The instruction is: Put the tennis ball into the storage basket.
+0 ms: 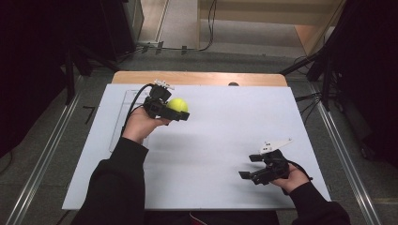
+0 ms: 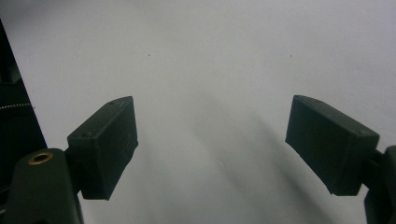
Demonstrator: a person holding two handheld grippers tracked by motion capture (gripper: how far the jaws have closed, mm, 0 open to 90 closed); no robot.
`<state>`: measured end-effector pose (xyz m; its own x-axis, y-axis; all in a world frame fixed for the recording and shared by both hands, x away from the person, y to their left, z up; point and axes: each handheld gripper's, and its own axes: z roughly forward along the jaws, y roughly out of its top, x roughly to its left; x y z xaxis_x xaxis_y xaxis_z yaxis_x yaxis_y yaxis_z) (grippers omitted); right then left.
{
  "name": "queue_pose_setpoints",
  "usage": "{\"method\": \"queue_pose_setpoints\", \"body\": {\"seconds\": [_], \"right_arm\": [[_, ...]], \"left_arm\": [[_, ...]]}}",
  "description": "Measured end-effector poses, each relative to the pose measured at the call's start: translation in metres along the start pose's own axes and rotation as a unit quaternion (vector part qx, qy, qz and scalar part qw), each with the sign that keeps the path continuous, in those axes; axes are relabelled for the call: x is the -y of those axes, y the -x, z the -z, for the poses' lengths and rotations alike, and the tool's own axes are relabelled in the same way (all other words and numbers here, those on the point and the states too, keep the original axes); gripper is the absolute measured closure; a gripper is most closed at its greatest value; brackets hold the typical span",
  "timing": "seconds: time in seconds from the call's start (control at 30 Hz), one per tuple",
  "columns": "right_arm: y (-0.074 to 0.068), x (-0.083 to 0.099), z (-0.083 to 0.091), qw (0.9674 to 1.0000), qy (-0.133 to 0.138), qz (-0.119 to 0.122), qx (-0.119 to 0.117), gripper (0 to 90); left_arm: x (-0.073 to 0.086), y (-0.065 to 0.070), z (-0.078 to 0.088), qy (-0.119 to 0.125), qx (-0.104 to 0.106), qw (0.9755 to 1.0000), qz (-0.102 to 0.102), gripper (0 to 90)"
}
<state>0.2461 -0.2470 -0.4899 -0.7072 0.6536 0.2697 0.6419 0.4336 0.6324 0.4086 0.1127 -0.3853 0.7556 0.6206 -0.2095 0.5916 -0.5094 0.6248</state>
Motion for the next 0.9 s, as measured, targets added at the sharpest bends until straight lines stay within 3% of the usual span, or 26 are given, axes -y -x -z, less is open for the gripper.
{"method": "queue_pose_setpoints", "body": {"seconds": [0.5,0.9], "right_arm": [[0.000,-0.001,-0.002,1.0000,-0.001,0.004,-0.001,14.8],[-0.001,-0.002,-0.002,1.0000,-0.001,0.005,-0.002,14.8]], "left_arm": [[0.007,-0.016,0.012,0.007,-0.011,0.9995,0.029,25.7],[0.011,-0.025,0.021,0.009,-0.032,0.9987,0.038,25.7]]}}
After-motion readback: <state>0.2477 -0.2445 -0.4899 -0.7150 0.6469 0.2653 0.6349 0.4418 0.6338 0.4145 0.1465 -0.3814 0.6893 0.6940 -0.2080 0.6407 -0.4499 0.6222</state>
